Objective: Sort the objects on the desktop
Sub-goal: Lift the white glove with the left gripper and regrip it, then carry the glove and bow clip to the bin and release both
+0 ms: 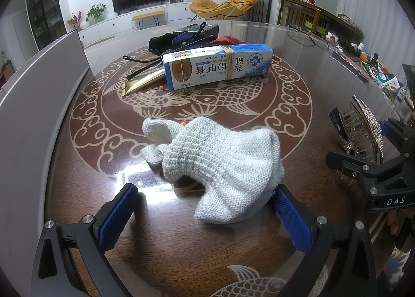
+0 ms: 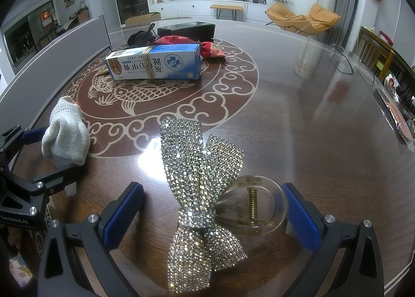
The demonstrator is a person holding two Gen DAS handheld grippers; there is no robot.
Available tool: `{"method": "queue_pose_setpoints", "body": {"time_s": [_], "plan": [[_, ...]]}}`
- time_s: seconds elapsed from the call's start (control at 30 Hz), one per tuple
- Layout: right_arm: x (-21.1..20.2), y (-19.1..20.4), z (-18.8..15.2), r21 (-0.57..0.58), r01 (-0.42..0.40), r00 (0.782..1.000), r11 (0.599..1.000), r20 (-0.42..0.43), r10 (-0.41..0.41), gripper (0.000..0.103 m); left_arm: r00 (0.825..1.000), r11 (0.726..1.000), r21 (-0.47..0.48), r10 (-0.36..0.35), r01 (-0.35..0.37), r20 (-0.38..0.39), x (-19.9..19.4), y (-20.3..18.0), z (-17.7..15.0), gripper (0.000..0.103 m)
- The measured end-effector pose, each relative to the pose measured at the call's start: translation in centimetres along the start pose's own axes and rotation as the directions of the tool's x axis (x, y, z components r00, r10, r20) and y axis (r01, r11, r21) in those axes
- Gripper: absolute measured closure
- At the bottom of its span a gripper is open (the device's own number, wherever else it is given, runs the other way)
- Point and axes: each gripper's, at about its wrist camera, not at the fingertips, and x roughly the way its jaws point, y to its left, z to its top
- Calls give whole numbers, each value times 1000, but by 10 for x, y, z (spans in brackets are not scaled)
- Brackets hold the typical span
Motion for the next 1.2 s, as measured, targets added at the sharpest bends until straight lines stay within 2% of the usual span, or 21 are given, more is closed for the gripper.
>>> {"method": "queue_pose_setpoints", "body": {"time_s": [0.23,0.37,0.5,0.67,0.7,0.73,0.77,0.8,0.83,0.87,0.9,1.03,1.2], "plan": [[0,2,1,2,-2,1000,1000,0,2,0,1000,1000,6,-4,5,-8,-1,1,0,0],[-1,-3,-1,-36,-41,999,999,-9,41,0,998,999,7,-54,54,-24,-12,13,-13,0],[-9,-14,-6,-13,-118,993,993,-1,118,0,993,992,-34,-120,120,12,-20,16,-15,0],[-7,-18,7,29,-146,989,989,4,146,0,1000,999,-32,-4,3,-27,9,-1,18,0],[-8,-20,10,39,-151,988,988,22,150,10,999,999,-50,7,-9,-45,16,-1,24,0],[-8,-21,11,47,-163,987,986,25,162,23,999,998,-61,29,-32,-39,17,-1,27,7],[-6,-23,12,56,-174,985,983,16,173,51,999,997,-71,41,-42,-24,17,-1,29,18],[-8,-24,14,61,-159,987,985,16,158,52,999,996,-79,42,-43,-3,13,0,30,40],[-11,-26,14,69,-164,987,984,15,163,52,1000,996,-88,13,-13,7,9,2,30,75],[-15,-26,13,68,-162,987,984,19,161,53,1000,995,-100,-20,21,9,6,6,30,85],[-22,-25,12,54,-147,989,988,23,146,53,998,990,-124,-60,62,13,1,13,27,85],[-46,-22,10,44,-154,988,987,38,152,53,992,981,-159,-97,108,76,-31,28,13,87],[-65,-12,10,16,-148,988,989,49,147,53,989,980,-152,-118,130,87,-50,38,3,87]]}}
